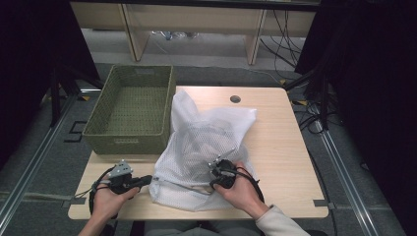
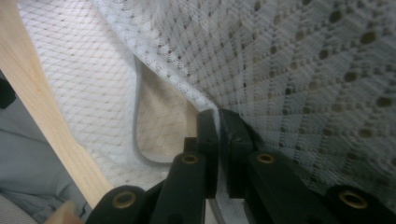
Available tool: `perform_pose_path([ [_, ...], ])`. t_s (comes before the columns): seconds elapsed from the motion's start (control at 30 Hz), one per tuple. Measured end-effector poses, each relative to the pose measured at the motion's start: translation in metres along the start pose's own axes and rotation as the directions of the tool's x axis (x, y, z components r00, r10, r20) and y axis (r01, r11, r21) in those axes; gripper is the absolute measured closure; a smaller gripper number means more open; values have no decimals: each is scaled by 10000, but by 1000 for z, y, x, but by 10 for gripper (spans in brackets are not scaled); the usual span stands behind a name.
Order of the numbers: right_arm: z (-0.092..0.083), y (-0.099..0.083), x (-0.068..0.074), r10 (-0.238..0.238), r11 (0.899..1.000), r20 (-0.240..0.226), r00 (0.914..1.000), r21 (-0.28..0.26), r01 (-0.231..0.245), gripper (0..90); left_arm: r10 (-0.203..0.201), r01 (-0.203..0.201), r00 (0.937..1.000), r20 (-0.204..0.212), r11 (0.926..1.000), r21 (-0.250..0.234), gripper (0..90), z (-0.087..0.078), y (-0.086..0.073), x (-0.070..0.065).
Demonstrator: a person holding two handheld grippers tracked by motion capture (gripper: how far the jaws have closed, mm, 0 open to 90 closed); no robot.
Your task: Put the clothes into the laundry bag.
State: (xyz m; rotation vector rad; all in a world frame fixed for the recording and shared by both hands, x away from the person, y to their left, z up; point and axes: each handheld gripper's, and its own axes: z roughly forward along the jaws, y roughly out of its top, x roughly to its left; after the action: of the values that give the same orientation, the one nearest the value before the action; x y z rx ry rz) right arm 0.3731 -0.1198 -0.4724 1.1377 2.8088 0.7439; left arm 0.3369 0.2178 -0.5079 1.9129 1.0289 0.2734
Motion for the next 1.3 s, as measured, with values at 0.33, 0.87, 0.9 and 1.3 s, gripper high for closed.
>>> perform_pose_path([
  [0.33, -1, -1, 2, 69, 10000, 210, 9998, 68, -70, 871, 259, -257, 9996, -143, 9996, 152, 819, 1, 3, -4],
  [0.87, -5, -4, -15, 714, 9974, 532, 9960, 43, -717, 886, 1064, -1079, 9940, 259, 9919, 676, 894, 33, 17, -16],
  [0.9, -5, -5, -17, 679, 9977, 552, 9962, 8, -681, 886, 1064, -1079, 9940, 259, 9919, 676, 895, 33, 17, -16],
  [1.3, -12, -8, -33, 1051, 9945, 1068, 9887, -115, -1044, 864, 938, -979, 9927, 759, 9938, 520, 896, 36, 16, -29],
])
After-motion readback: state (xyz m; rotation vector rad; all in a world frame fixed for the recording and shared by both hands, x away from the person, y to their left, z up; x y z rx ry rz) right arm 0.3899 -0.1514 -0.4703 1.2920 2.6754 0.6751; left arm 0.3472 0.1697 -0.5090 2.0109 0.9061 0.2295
